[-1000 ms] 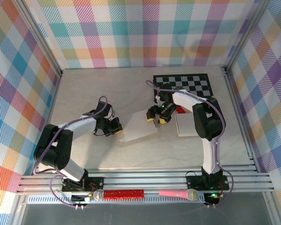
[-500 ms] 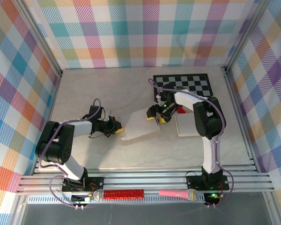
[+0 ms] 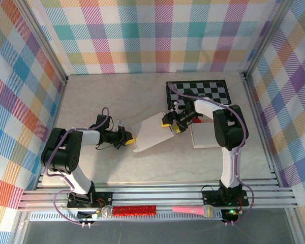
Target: Fold the paper box
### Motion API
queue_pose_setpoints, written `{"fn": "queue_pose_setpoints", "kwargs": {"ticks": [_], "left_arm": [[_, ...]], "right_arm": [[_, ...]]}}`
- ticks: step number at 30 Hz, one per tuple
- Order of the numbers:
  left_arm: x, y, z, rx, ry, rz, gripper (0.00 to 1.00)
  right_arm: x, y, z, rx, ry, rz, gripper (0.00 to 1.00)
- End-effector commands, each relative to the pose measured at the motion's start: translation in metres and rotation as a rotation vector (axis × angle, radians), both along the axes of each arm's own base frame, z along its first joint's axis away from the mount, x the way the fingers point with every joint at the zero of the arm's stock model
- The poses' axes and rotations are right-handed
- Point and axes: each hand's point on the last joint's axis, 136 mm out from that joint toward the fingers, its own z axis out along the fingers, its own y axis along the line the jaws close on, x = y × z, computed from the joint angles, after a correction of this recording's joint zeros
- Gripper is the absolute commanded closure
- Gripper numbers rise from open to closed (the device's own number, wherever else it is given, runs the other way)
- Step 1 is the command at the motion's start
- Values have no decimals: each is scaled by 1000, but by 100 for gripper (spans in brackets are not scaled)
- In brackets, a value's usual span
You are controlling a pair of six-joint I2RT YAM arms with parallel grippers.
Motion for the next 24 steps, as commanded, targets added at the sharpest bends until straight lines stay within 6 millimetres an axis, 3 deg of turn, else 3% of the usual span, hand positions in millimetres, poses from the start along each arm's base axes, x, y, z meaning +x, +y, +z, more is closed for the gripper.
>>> {"fn": "queue_pose_setpoints", "kwargs": {"ticks": [1,8,11,15,21,24], "left_arm": [[-3,3,-11,1,59,18,100],[2,1,-5,-6,45,18,100],[8,4,11,16,-9,23,82],[20,11,51,116,-177,34,66],[22,20,119,380,-505,57,63],[9,6,160,437,-750,-13,63]], "right_arm": [[1,15,22,153,20,-16,33],[5,24,51,253,38,-71,51],[5,25,60,262,67,-97,57],[2,23,69,252,144,-150,67],[-10,15,75,201,279,-255,72],[-19,10,75,172,381,-326,72]]}}
